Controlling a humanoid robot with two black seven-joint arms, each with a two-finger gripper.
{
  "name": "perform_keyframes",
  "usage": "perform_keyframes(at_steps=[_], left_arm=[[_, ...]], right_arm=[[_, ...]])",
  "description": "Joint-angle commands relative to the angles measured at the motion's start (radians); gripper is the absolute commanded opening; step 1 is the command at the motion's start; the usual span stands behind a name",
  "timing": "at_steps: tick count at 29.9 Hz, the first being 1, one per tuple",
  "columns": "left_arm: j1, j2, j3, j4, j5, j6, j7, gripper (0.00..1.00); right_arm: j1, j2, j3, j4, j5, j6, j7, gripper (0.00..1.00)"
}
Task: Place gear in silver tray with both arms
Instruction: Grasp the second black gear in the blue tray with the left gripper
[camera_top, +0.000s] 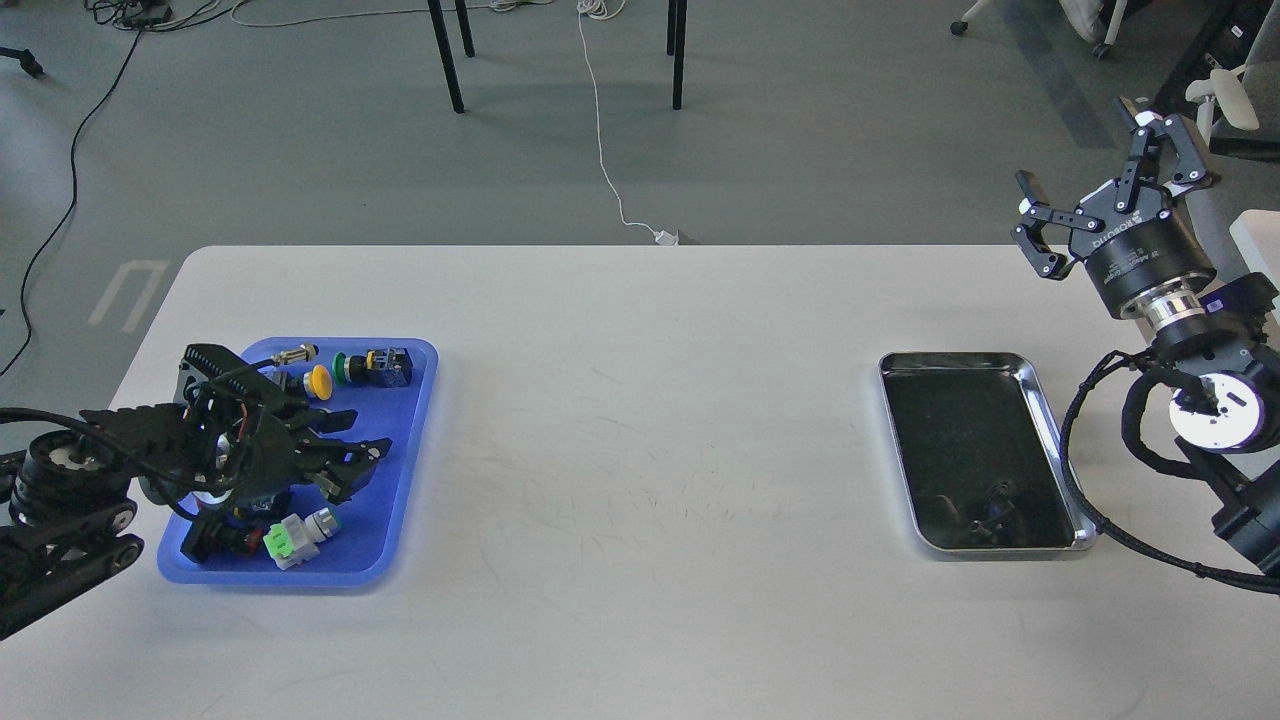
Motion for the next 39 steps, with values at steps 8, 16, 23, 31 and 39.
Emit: perform_keyframes(at_steps=[8, 16, 23, 31, 39], left_arm=[[0.006, -0.028, -0.001, 0.004, -0.002, 0.014, -0.002, 0.49], [0.016, -0.029, -0.005, 0.005, -0.002, 0.017, -0.001, 0.49], [0.016, -0.029, -0.005, 0.007, -0.002, 0.017, 0.001, 0.49], [0.017, -0.031, -0.007, 0.035, -0.003, 0.018, -0.001, 0.45], [0.031, -0.032, -0.004, 0.034, -0.018, 0.018, -0.004, 0.45]], right_arm=[[-0.001, -0.010, -0.003, 0.001, -0.002, 0.000, -0.001, 0.99], [-0.001, -0.010, -0.005, 0.005, -0.002, 0.000, -0.001, 0.99], [-0.001, -0.010, -0.003, 0.025, -0.002, 0.000, -0.001, 0.99], [-0.001, -0.010, -0.003, 0.025, -0.002, 0.000, -0.001, 0.99], [-0.001, -0.012, -0.002, 0.024, -0.003, 0.000, -0.001, 0.99]])
